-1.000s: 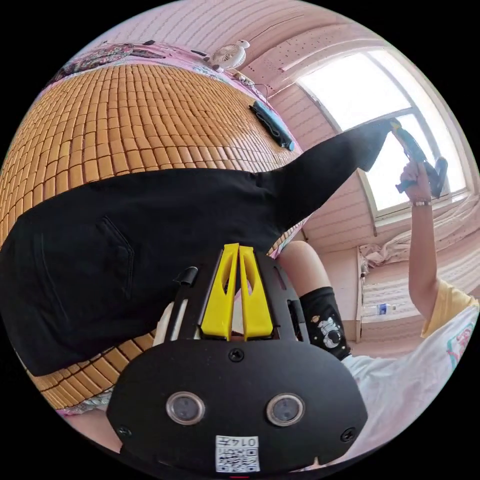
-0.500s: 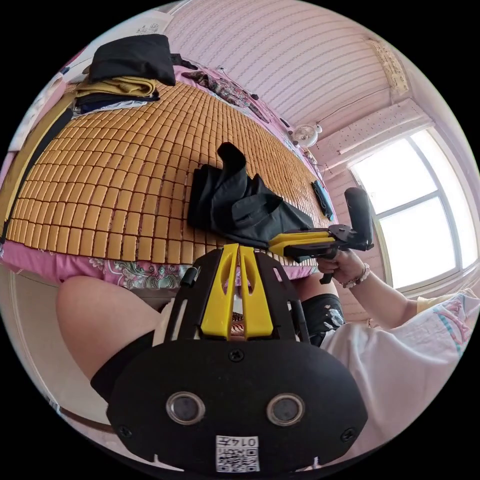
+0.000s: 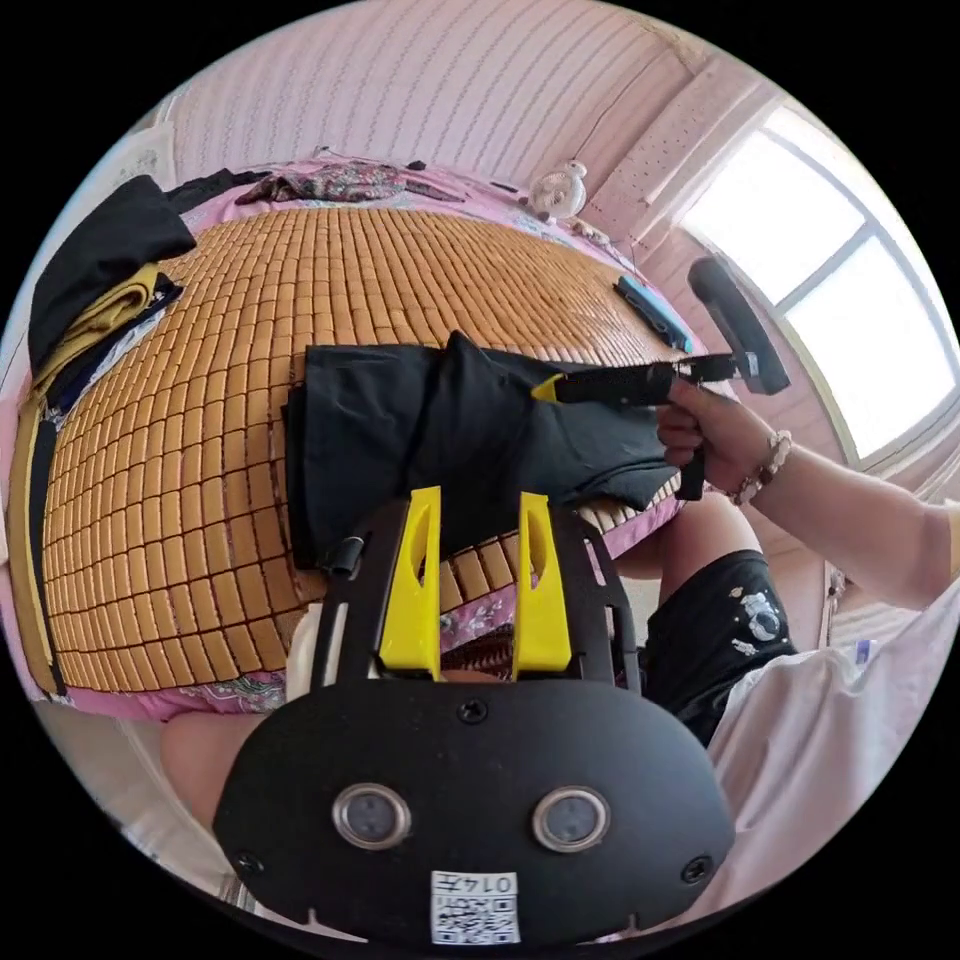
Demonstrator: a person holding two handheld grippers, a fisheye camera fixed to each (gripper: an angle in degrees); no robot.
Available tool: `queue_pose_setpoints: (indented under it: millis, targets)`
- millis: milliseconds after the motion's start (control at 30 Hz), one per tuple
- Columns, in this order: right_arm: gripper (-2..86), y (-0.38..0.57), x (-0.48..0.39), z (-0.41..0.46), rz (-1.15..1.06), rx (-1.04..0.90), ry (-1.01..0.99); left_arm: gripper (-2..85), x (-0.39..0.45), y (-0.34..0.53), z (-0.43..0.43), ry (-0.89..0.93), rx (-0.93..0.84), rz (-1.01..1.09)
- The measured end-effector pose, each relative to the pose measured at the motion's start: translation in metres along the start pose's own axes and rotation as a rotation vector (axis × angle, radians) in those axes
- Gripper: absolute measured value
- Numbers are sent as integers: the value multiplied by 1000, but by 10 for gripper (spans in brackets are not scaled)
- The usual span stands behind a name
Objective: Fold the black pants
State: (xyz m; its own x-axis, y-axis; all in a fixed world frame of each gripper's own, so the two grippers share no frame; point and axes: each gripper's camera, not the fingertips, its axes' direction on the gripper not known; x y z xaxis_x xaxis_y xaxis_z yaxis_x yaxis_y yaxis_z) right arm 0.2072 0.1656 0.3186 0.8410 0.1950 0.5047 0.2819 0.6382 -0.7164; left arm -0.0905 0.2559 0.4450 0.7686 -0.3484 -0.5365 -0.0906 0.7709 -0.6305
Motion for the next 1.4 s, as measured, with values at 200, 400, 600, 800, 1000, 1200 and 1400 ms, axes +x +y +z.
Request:
queue_pose_setpoints:
  millis: [200,400,600,800,1000,1200,1400]
  targets:
    - [31,-45,1,21,-16,-123,-92,1,-9,1,13,-28,-62,-105]
    - [23,-100,-64,1,-244,-64,-297,-5,-24,27,-42,41,149,-192]
    - [68,-135,-117,43,-318,-81,-161,59,-46,46,-47,2,169,-330]
    - [73,-127,-127,58,-307,-39,-49,98,-43,57,-35,-19,151,-336]
    - [121,-130,-151,108,-308,-162,46,91,-35,44,-10,-48,62,-295]
    - [57,-134,-156,114,-345,-173,88,32,-28,37,2,-94,-9,-271]
    - [22,-136,-128,70,-288,-103,-109,-1,-7,40,-29,-23,103,-166]
